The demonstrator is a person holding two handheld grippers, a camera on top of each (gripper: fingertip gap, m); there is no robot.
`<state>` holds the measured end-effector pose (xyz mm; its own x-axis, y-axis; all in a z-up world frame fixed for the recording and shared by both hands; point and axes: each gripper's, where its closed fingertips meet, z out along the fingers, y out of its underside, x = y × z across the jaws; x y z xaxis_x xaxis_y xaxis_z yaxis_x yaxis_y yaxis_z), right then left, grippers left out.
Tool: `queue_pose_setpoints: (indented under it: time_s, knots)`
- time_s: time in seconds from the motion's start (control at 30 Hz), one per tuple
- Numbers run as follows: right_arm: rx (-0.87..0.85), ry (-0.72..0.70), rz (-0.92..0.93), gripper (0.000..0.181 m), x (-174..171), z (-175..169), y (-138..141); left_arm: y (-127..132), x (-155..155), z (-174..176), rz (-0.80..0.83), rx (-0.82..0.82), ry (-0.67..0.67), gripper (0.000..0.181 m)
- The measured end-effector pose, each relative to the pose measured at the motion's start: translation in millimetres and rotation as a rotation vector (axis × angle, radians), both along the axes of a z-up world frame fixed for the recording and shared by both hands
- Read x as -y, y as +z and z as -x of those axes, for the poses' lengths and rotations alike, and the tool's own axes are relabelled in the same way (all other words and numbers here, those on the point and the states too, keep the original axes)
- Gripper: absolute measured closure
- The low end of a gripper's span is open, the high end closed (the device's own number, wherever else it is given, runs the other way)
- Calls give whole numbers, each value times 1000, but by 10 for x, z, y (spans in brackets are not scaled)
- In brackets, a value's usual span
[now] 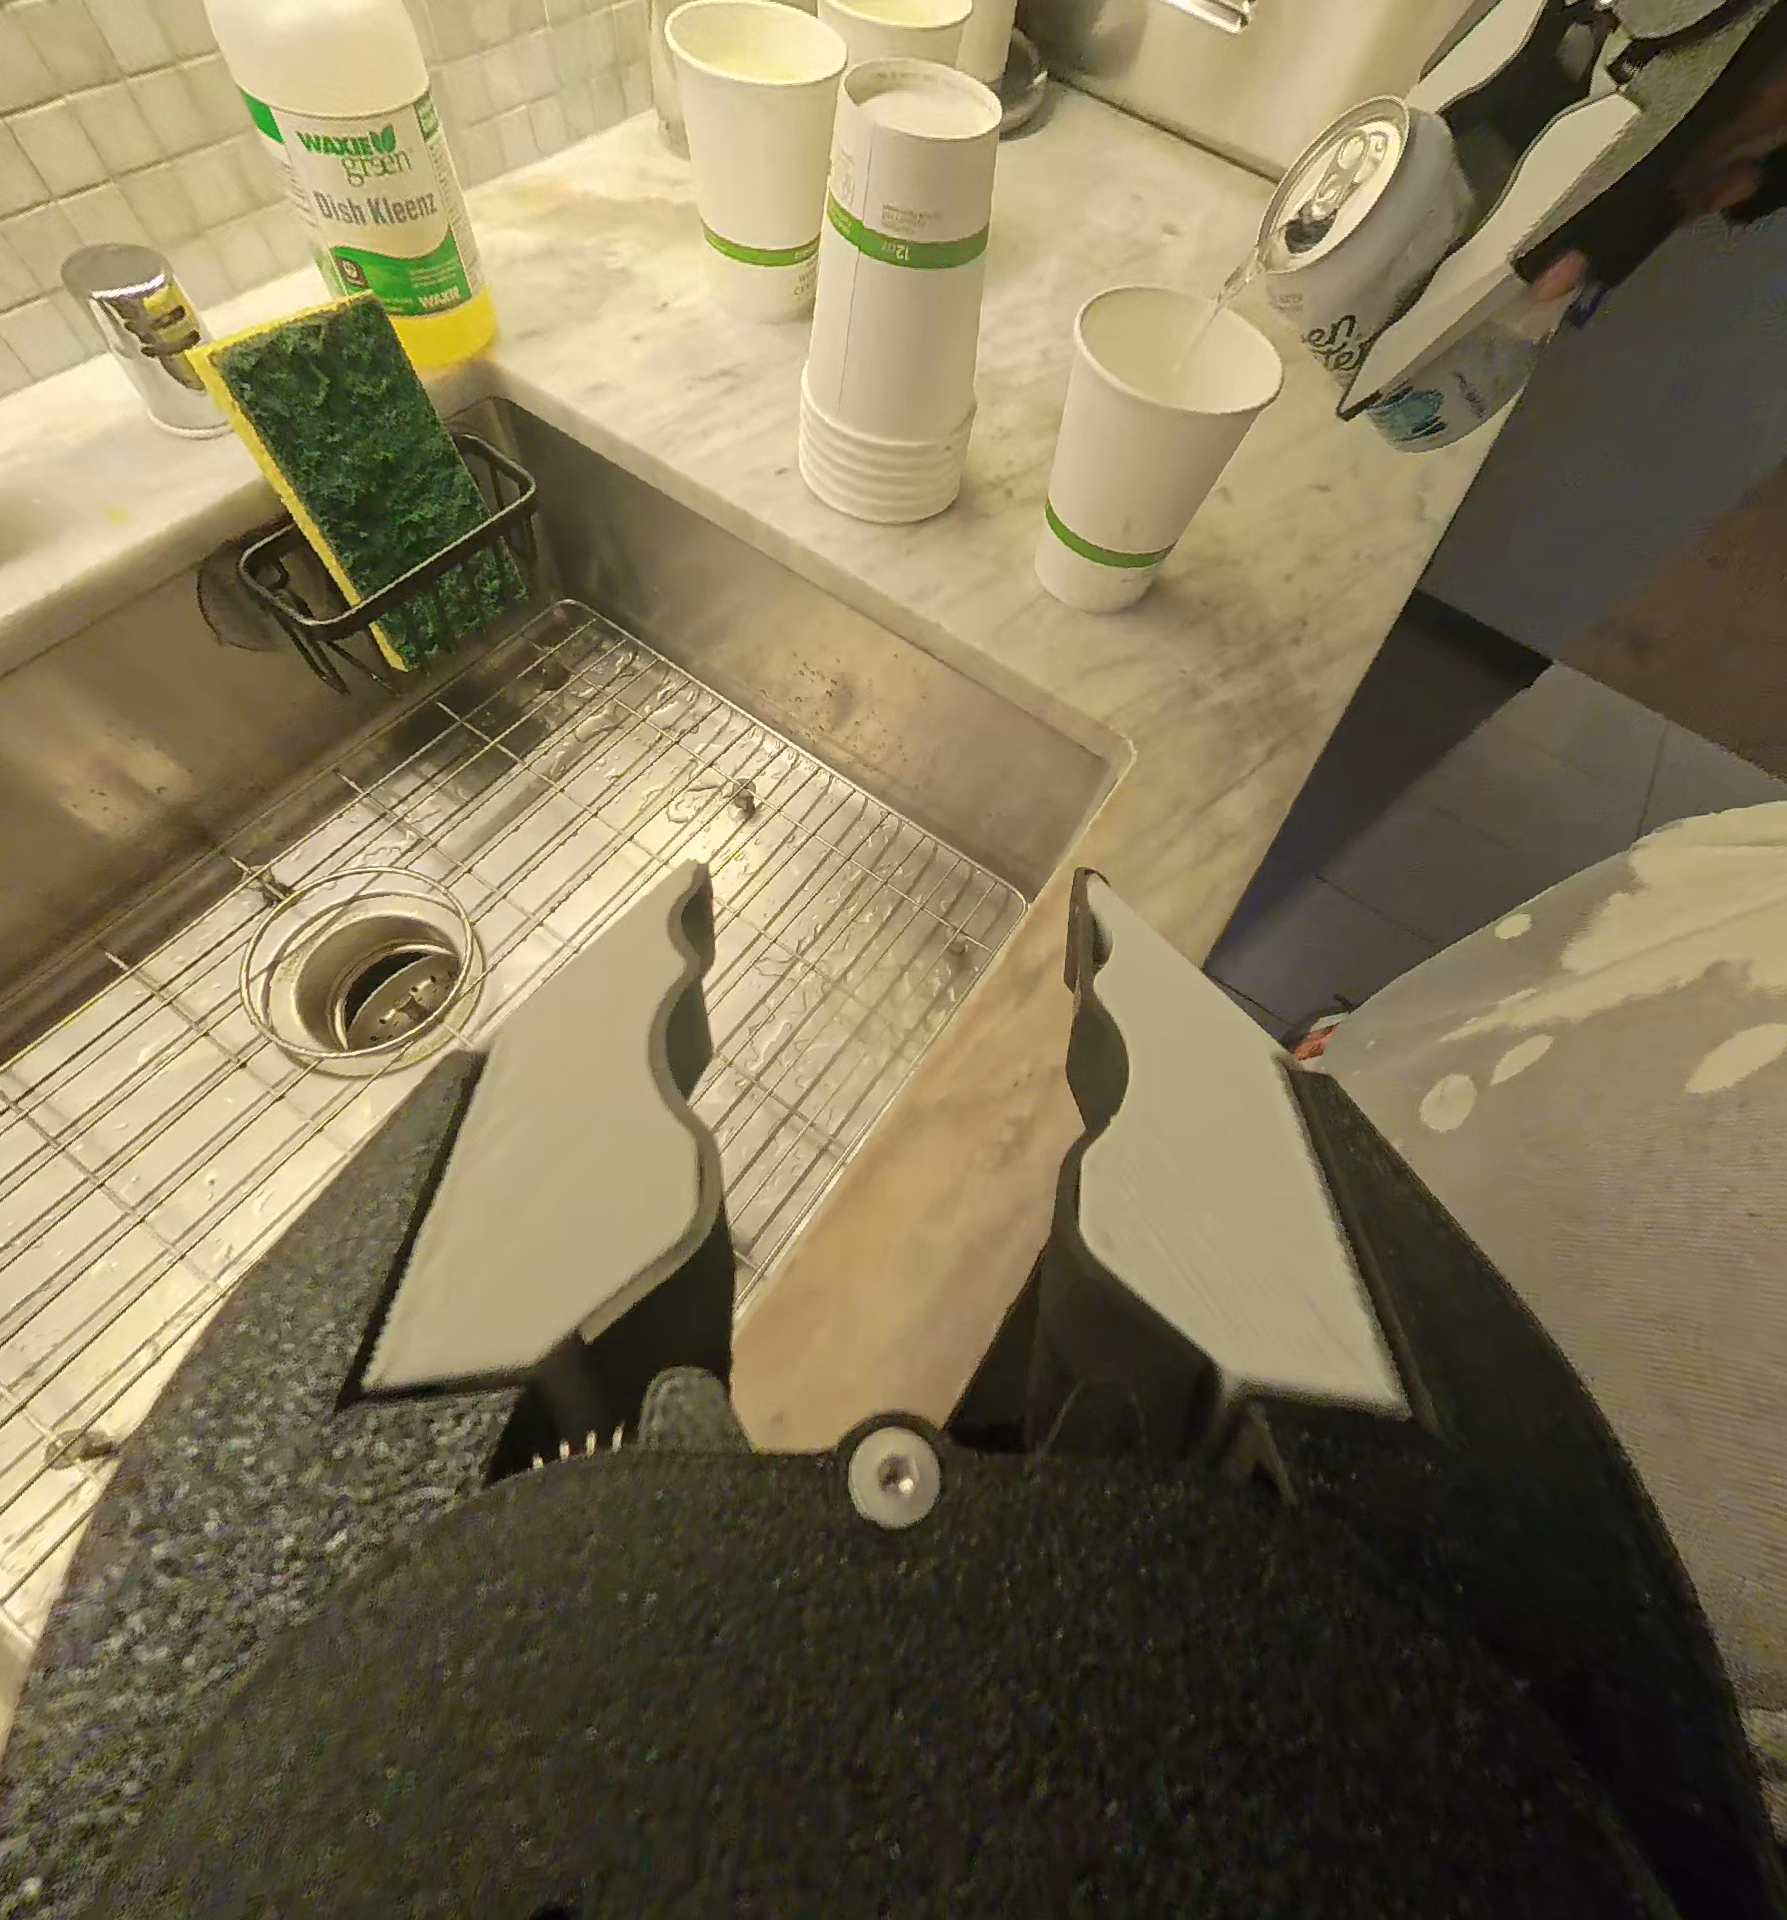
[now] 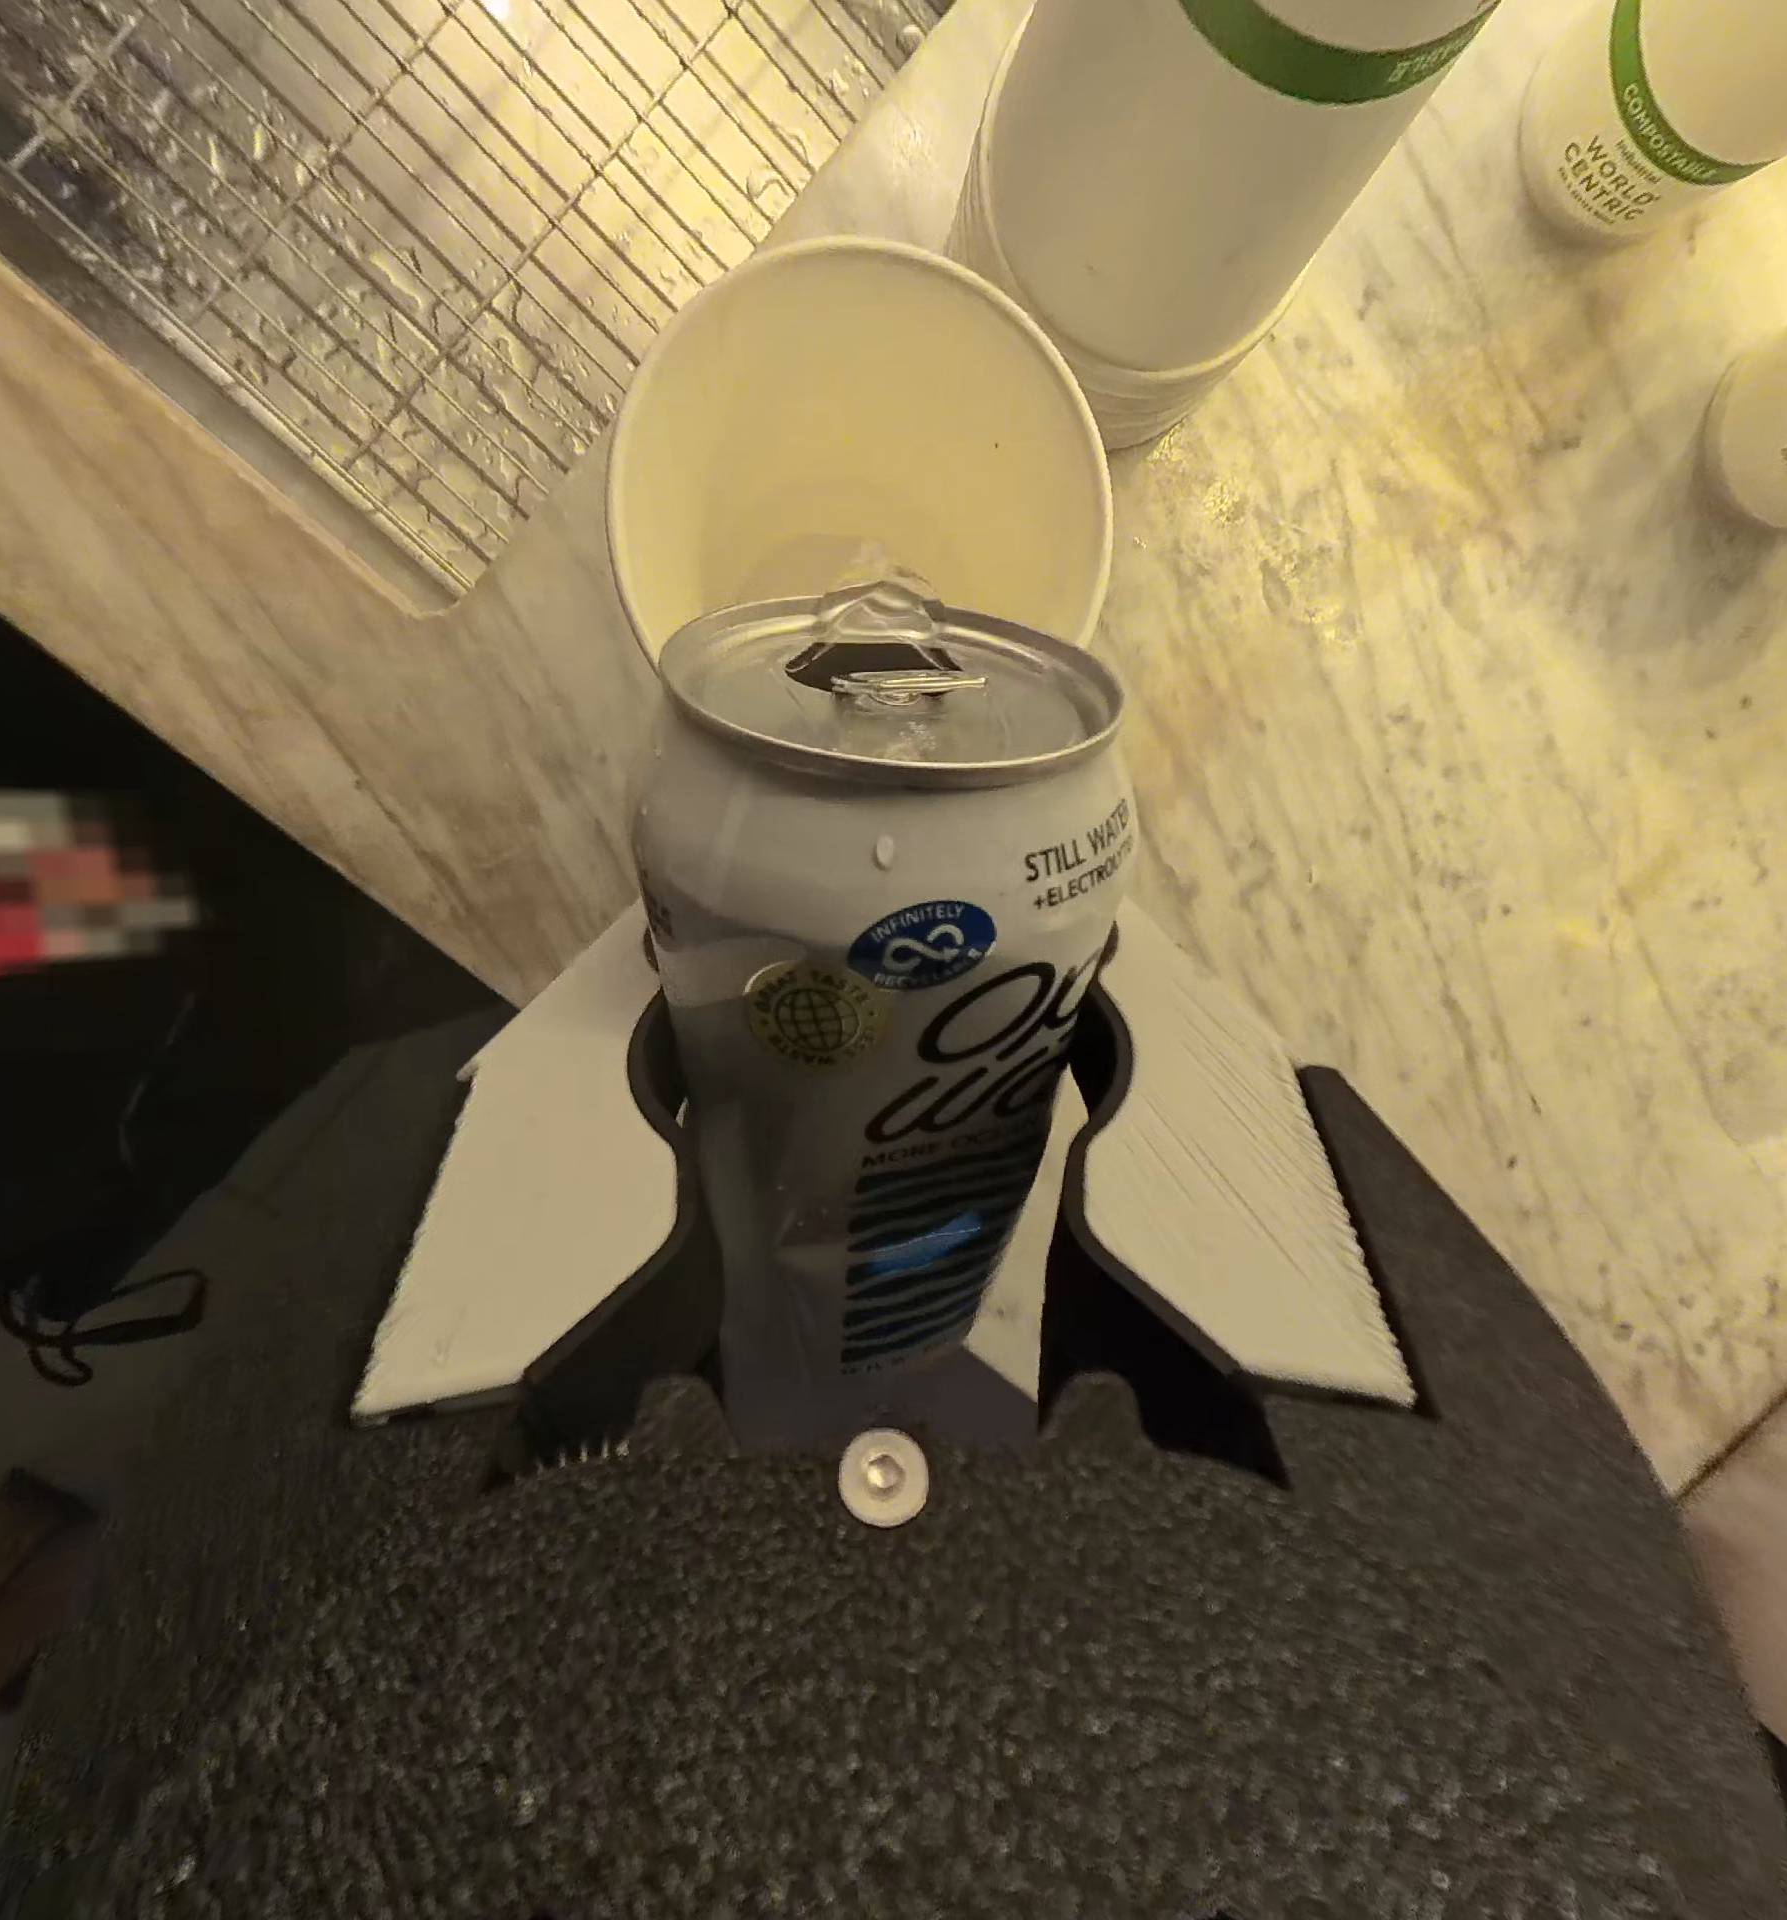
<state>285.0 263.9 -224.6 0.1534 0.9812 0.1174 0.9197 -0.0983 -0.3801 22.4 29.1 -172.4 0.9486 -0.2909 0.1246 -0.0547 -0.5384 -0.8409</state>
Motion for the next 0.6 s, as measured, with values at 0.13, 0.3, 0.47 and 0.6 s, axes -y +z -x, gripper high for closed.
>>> queue_pose_setpoints:
  time_s: [0.13, 0.3, 0.47, 0.6]
  knots:
    - [39, 12, 2, 110, -1, -29, 3, 9, 66, 68, -3, -4, 18, 114]
    - [72, 27, -1, 110, -4, -48, 26, 39, 163, 170, -5, 1, 38, 114]
    - [107, 42, -9, 110, -8, -63, 54, 51, 291, 287, 6, -3, 56, 114]
    - [141, 50, -14, 110, -11, -69, 74, 80, 394, 374, 10, -10, 67, 113]
